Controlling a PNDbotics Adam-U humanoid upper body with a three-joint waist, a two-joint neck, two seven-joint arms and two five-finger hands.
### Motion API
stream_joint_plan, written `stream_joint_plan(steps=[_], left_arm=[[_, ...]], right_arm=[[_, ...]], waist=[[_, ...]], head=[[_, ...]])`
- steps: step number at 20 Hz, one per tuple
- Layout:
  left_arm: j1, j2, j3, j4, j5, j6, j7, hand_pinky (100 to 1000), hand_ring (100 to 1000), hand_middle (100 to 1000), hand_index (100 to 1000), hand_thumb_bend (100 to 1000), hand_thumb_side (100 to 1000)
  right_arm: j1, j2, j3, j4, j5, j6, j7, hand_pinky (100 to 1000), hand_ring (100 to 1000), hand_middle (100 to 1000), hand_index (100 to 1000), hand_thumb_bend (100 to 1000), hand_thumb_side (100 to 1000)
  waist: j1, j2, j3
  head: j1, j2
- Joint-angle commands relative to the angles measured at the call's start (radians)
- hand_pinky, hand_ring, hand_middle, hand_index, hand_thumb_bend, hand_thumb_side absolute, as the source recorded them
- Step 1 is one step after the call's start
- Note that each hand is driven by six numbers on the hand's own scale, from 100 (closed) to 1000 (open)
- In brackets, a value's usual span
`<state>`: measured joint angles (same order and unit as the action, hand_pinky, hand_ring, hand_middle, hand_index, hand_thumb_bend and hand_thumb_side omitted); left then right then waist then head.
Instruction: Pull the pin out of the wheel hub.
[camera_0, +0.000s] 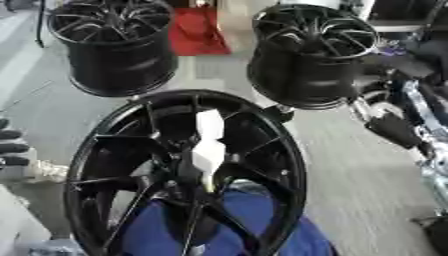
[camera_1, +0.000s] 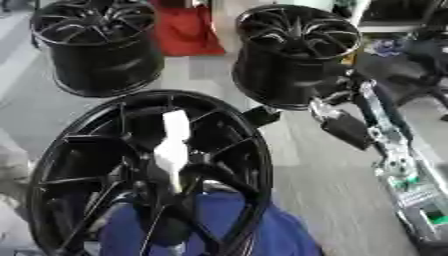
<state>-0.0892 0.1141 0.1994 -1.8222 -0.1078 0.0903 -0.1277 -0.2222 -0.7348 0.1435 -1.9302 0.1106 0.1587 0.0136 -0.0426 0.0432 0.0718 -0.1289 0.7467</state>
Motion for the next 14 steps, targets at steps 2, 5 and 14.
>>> stream_joint_plan(steps=[2, 5, 14], left_arm=[[-0.007, 0.025, -0.007, -0.011, -0.002, -0.003, -0.008, 553, 620, 638, 811, 100, 730], [-0.006, 0.029, -0.010, -0.011, -0.003, -0.004, -0.011, 553, 620, 638, 810, 100, 730], [-0.006, 0.034, -0.015, -0.009, -0.006, -0.005, -0.021, 553, 621, 639, 811, 100, 731]], right_arm=[[-0.107, -0.153, 0.066, -0.058, -0.059, 0.044, 0.188, 687, 748, 845, 894, 283, 504], [-0.201, -0.193, 0.128, -0.068, -0.074, 0.069, 0.325, 730, 781, 859, 911, 275, 486], [-0.451, -0.114, 0.282, -0.015, 0.023, 0.077, 0.709, 820, 858, 887, 933, 240, 378]], waist=[[-0.002, -0.011, 0.006], [-0.005, -0.014, 0.013], [-0.005, -0.014, 0.021]], head=[[-0.009, -0.003], [-0.017, -0.004], [-0.032, -0.007]])
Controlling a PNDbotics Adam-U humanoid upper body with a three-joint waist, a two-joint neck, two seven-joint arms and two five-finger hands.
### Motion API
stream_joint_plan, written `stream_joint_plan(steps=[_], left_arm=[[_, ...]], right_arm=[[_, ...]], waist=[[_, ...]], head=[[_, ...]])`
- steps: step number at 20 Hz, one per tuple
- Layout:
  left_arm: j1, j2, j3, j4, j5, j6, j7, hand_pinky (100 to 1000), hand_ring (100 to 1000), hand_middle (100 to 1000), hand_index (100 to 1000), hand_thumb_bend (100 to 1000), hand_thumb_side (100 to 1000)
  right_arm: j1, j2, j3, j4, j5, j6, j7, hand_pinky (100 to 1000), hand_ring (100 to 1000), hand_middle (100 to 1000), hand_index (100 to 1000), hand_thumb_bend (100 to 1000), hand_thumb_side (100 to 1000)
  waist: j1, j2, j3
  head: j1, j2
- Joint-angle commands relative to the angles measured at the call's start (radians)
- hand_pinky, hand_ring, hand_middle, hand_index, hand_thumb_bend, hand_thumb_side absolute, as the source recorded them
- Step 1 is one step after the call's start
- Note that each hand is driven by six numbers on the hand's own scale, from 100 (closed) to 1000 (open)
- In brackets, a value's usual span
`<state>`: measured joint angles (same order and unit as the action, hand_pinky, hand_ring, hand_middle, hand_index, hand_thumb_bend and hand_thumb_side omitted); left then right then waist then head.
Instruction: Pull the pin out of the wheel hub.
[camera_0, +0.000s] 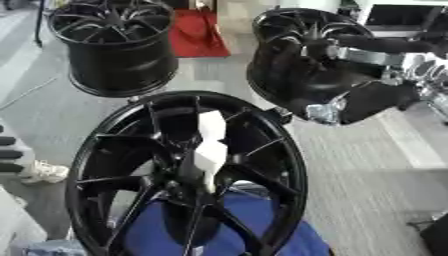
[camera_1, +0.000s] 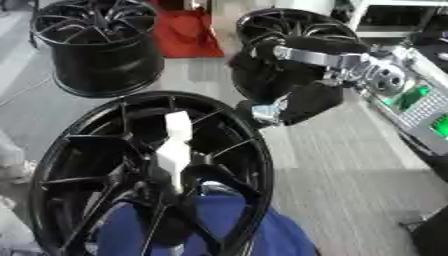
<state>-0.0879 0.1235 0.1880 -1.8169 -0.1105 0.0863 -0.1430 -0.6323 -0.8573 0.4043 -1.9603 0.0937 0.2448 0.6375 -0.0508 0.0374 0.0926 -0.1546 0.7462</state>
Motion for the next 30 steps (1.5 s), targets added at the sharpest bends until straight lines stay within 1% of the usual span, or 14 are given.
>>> stream_joint_plan(steps=[1, 4, 6, 13, 18, 27, 30], left_arm=[[-0.007, 0.025, -0.005, -0.014, -0.003, -0.002, -0.007, 553, 621, 639, 811, 100, 732], [-0.007, 0.025, -0.007, -0.013, -0.003, -0.002, -0.009, 554, 621, 639, 811, 100, 732], [-0.008, 0.025, -0.009, -0.013, -0.003, -0.003, -0.011, 553, 621, 639, 810, 100, 731], [-0.009, 0.025, -0.012, -0.012, -0.002, -0.004, -0.016, 554, 621, 639, 810, 100, 732], [-0.011, 0.025, -0.013, -0.013, -0.002, -0.004, -0.018, 554, 621, 639, 810, 100, 732], [-0.014, 0.025, -0.017, -0.011, -0.002, -0.005, -0.024, 554, 620, 639, 810, 100, 734], [-0.014, 0.024, -0.017, -0.011, -0.002, -0.005, -0.024, 554, 620, 639, 810, 100, 734]], right_arm=[[-0.060, 0.024, 0.035, 0.023, 0.063, -0.018, 0.126, 829, 867, 892, 938, 229, 362], [-0.109, 0.075, 0.063, 0.050, 0.121, -0.049, 0.233, 845, 888, 902, 948, 219, 338], [-0.134, 0.106, 0.083, 0.073, 0.146, -0.068, 0.261, 856, 902, 915, 955, 217, 330], [-0.196, 0.206, 0.138, 0.177, 0.199, -0.118, 0.269, 865, 913, 926, 961, 242, 378], [-0.224, 0.264, 0.170, 0.239, 0.211, -0.146, 0.269, 859, 908, 921, 958, 250, 418], [-0.251, 0.324, 0.219, 0.286, 0.216, -0.175, 0.269, 849, 886, 897, 949, 255, 470], [-0.249, 0.335, 0.227, 0.293, 0.214, -0.179, 0.269, 839, 860, 857, 944, 252, 474]], waist=[[0.003, -0.008, 0.001], [0.004, -0.009, 0.002], [0.004, -0.010, 0.004], [0.005, -0.009, 0.013], [0.005, -0.007, 0.019], [0.004, -0.004, 0.029], [0.003, -0.005, 0.030]], head=[[-0.008, -0.006], [-0.012, -0.006], [-0.017, -0.006], [-0.030, -0.009], [-0.036, -0.012], [-0.048, -0.015], [-0.049, -0.015]])
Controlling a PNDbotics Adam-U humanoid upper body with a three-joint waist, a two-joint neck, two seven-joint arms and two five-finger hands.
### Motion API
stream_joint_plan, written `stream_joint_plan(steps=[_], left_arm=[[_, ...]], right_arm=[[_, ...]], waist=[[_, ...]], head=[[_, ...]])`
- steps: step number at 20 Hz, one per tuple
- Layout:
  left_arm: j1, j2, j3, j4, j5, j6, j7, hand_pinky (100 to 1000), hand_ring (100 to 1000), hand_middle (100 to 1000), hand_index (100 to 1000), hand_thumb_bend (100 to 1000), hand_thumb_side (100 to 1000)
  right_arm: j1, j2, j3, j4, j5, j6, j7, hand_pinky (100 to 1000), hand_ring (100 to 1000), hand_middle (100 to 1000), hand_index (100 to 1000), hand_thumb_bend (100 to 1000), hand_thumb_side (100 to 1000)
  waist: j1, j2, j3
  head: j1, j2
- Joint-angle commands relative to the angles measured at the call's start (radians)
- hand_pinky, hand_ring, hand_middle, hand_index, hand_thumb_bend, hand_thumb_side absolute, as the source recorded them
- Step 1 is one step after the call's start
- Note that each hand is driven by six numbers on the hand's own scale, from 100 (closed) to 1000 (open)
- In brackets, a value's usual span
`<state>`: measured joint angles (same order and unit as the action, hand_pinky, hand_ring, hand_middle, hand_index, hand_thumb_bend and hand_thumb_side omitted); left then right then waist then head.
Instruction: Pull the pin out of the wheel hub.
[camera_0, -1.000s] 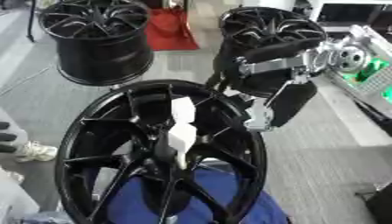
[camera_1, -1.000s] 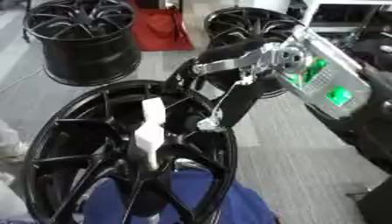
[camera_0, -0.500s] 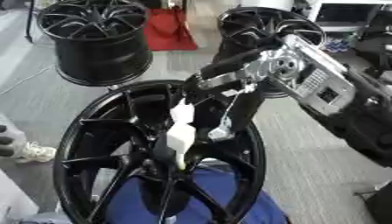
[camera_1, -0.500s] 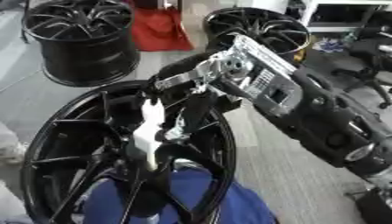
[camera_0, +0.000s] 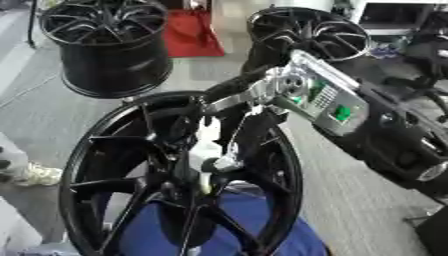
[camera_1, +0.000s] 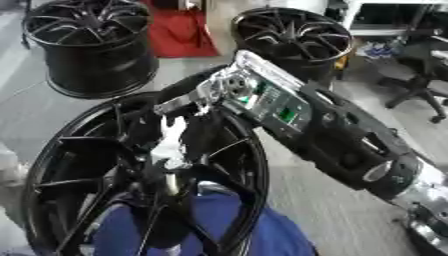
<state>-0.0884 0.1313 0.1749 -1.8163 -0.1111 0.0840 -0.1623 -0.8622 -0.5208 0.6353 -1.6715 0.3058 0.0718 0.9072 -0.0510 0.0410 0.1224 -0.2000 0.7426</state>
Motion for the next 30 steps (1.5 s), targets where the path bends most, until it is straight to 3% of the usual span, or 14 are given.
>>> stream_joint_plan(steps=[1, 16, 26, 30], left_arm=[[-0.014, 0.016, -0.004, -0.012, -0.002, -0.003, -0.005, 554, 620, 639, 810, 100, 734], [-0.014, 0.015, -0.005, -0.011, -0.002, -0.003, -0.007, 554, 619, 638, 810, 100, 736], [-0.014, 0.014, -0.005, -0.011, -0.003, -0.003, -0.008, 554, 619, 638, 810, 100, 737], [-0.014, 0.014, -0.005, -0.010, -0.002, -0.003, -0.008, 555, 619, 639, 810, 100, 737]], right_arm=[[-0.018, 0.001, -0.002, 0.007, 0.000, -0.007, 0.000, 838, 858, 855, 942, 252, 475], [-0.002, 0.030, 0.006, 0.099, 0.028, -0.020, 0.000, 829, 852, 819, 916, 250, 474], [-0.001, 0.041, -0.015, 0.163, 0.046, -0.045, 0.000, 769, 751, 681, 753, 238, 448], [-0.006, 0.044, -0.021, 0.161, 0.049, -0.048, 0.000, 767, 754, 702, 764, 247, 444]], waist=[[0.003, -0.009, 0.000], [0.005, -0.006, 0.000], [0.004, -0.005, -0.002], [0.004, -0.005, -0.001]], head=[[-0.004, -0.011], [-0.010, -0.014], [-0.009, -0.018], [-0.010, -0.019]])
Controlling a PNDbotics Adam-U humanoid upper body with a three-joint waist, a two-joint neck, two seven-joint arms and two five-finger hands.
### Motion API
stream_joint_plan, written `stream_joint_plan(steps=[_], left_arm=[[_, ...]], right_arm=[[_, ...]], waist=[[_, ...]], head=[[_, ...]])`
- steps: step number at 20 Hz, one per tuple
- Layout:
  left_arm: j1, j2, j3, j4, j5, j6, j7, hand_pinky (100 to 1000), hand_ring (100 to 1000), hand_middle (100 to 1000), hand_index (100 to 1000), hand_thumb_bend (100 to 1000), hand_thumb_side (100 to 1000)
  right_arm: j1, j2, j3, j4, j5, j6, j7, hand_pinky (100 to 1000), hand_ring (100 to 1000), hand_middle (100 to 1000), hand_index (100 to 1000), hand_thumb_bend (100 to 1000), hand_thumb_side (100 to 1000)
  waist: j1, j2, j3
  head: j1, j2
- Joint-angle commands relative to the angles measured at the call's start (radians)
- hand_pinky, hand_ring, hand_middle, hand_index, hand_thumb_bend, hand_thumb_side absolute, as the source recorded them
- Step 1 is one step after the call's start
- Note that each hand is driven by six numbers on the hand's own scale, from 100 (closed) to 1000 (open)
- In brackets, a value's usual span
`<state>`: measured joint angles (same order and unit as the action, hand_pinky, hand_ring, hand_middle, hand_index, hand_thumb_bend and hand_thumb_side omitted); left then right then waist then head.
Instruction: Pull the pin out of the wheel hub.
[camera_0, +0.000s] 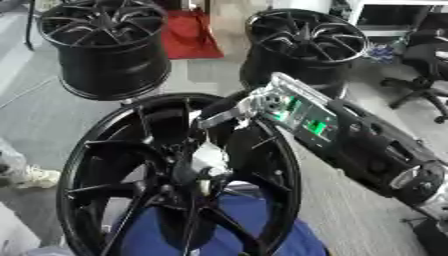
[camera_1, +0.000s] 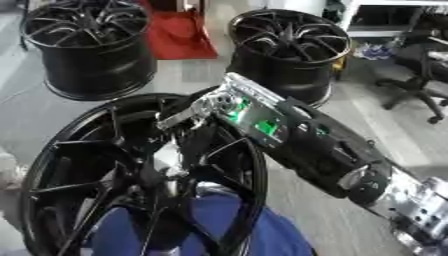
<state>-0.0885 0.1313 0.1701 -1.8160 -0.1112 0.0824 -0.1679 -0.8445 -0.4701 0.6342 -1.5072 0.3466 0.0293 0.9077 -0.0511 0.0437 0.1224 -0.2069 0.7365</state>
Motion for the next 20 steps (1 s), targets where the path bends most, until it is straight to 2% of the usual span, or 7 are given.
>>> stream_joint_plan(steps=[1, 4, 7, 16, 18, 20], left_arm=[[-0.014, 0.014, 0.000, -0.011, -0.002, -0.001, -0.002, 555, 619, 639, 810, 100, 737], [-0.014, 0.014, 0.000, -0.011, -0.002, -0.001, -0.002, 554, 619, 638, 810, 100, 737], [-0.015, 0.014, -0.001, -0.012, -0.002, -0.001, -0.002, 555, 619, 638, 810, 100, 737], [-0.016, 0.014, 0.000, -0.012, -0.002, 0.000, -0.002, 555, 619, 638, 810, 100, 737], [-0.016, 0.014, 0.000, -0.012, -0.002, 0.000, -0.002, 555, 619, 638, 810, 100, 737], [-0.016, 0.014, 0.000, -0.012, -0.002, 0.000, -0.002, 555, 619, 638, 810, 100, 737]], right_arm=[[-0.023, -0.006, -0.019, -0.003, 0.009, -0.006, -0.001, 768, 755, 703, 766, 248, 445], [-0.020, -0.008, -0.016, -0.003, 0.006, -0.011, -0.001, 785, 804, 785, 871, 275, 473], [-0.016, -0.010, -0.007, 0.000, 0.006, -0.013, -0.001, 795, 813, 804, 893, 266, 456], [0.003, -0.004, 0.000, 0.066, 0.038, -0.018, -0.001, 753, 785, 789, 885, 121, 232], [0.004, -0.002, -0.001, 0.073, 0.042, -0.023, -0.001, 711, 754, 768, 867, 100, 175], [0.002, -0.002, -0.003, 0.074, 0.046, -0.024, -0.001, 625, 678, 724, 833, 100, 128]], waist=[[0.004, -0.008, -0.001], [0.004, -0.008, -0.001], [0.003, -0.008, -0.001], [0.004, -0.006, -0.003], [0.004, -0.006, -0.003], [0.004, -0.006, -0.003]], head=[[-0.003, -0.014], [-0.002, -0.014], [-0.002, -0.015], [-0.001, -0.017], [-0.002, -0.018], [-0.002, -0.018]])
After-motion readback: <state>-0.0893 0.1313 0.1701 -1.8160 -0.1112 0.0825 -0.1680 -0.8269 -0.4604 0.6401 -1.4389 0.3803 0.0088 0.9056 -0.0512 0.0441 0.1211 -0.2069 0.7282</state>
